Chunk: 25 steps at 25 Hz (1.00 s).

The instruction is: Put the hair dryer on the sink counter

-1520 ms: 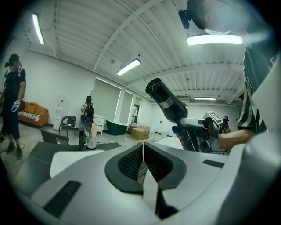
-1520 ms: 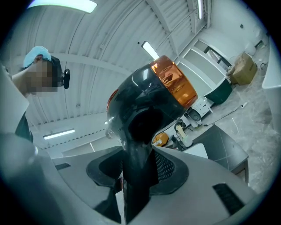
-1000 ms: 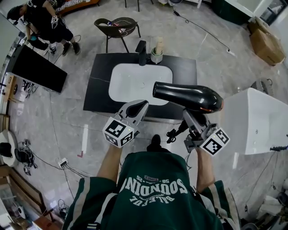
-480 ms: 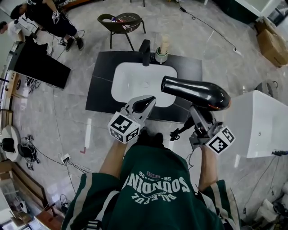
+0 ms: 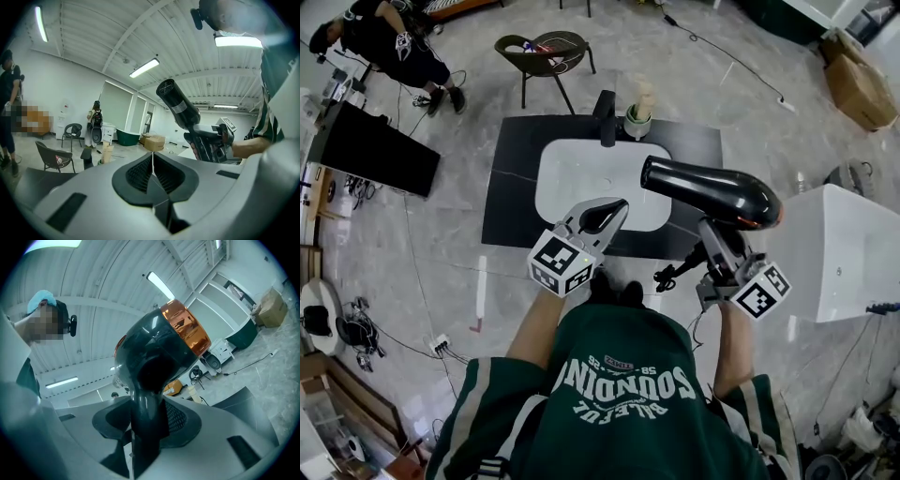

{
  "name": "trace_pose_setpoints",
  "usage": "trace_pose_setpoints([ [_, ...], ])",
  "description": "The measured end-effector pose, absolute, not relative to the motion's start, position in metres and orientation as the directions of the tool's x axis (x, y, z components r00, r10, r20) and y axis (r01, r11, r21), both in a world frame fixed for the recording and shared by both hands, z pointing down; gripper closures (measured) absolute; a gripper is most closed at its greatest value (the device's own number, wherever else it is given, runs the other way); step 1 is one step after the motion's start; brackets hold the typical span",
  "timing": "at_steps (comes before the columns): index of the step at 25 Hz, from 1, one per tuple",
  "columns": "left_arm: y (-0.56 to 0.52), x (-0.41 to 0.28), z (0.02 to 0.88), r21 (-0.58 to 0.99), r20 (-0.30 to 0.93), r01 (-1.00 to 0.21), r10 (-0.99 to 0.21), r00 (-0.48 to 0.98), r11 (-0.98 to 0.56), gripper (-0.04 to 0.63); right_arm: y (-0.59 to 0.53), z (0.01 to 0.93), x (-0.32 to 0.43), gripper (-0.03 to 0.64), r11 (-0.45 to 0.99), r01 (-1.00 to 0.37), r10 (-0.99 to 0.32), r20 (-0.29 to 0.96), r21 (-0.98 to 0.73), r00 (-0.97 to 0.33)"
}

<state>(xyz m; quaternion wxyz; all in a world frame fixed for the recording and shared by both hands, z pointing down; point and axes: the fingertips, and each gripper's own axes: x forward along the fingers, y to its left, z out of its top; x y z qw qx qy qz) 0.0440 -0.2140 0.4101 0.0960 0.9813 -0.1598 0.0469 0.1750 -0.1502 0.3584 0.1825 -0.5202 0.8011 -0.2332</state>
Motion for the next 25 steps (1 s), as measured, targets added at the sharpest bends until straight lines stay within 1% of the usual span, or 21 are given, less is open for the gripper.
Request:
trace_pose_setpoints([
  [10, -0.239, 0.031, 0.407, 0.184, 0.100, -0.233, -0.218, 0.971, -0.955, 0.580, -0.165, 0.358, 0.159, 0.433, 0.280, -0.792, -0.944, -0.005, -0.543, -0.330],
  [17, -0.245, 0.043, 0.415, 0.202, 0.100, -0.182, -0.164, 0.981, -0.962, 0.580, -0.163, 0.365, 0.168, 0.433, 0.222, -0.811, -0.961, 0.018, -0.542, -0.275],
  [25, -0.261, 0.073, 0.421, 0.210, 0.105, -0.172, -0.153, 0.983, -0.962, 0.580, -0.178, 0.371, 0.199, 0.433, 0.202, -0.828, -0.965, 0.037, -0.524, -0.259],
])
